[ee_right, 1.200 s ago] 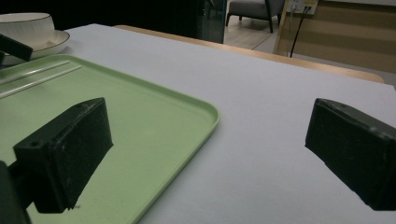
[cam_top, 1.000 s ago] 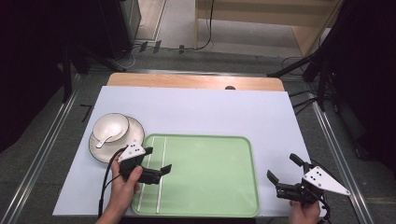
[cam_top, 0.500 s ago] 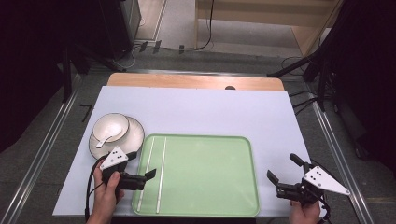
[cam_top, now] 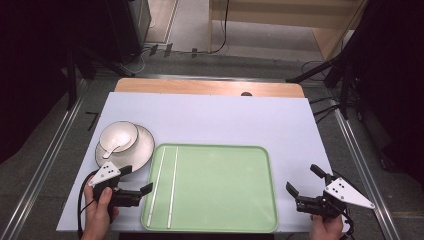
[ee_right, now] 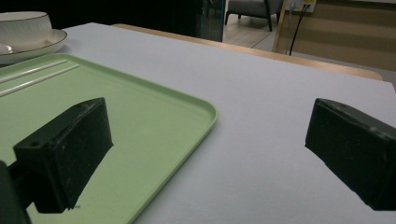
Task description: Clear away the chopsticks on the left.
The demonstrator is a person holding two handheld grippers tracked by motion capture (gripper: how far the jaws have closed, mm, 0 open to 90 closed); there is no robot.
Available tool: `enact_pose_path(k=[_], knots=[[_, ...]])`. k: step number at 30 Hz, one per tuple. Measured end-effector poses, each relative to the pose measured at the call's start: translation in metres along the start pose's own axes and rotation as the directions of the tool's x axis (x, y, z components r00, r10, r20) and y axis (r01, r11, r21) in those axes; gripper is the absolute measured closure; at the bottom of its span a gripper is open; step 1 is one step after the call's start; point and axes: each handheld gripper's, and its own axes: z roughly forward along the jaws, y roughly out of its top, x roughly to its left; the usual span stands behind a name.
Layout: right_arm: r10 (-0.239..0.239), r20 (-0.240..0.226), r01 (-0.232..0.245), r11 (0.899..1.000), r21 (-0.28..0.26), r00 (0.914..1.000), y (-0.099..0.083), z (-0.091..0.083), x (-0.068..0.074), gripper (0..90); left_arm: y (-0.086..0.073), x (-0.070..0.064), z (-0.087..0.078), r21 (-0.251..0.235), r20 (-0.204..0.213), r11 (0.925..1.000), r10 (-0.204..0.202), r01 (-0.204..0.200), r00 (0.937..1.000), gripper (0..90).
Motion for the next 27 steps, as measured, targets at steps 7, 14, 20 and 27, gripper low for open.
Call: enact_pose_path(k=[7,14,20,27], knots=[[0.010,0.010,-0.010,1.000,0.003,0.9999,-0.001,-0.001,-0.003,0.5,-0.008,0.010,-0.015,-0.010,-0.022,0.9999,-0.003,0.003,0.9998,0.2],[0.031,0.011,-0.031,1.000,0.003,0.9994,-0.004,-0.002,-0.008,0.5,-0.015,0.023,-0.029,-0.010,-0.049,0.9999,-0.009,0.009,0.9988,0.2],[0.027,0.009,-0.027,1.000,0.014,0.9996,-0.004,0.000,-0.008,0.6,-0.018,0.032,-0.036,-0.018,-0.064,0.9993,-0.034,0.033,0.9974,0.2],[0.059,0.020,-0.060,0.996,0.067,0.9981,-0.010,0.005,-0.017,0.7,-0.022,0.040,-0.042,-0.032,-0.069,0.9981,-0.055,0.053,0.9961,0.2]])
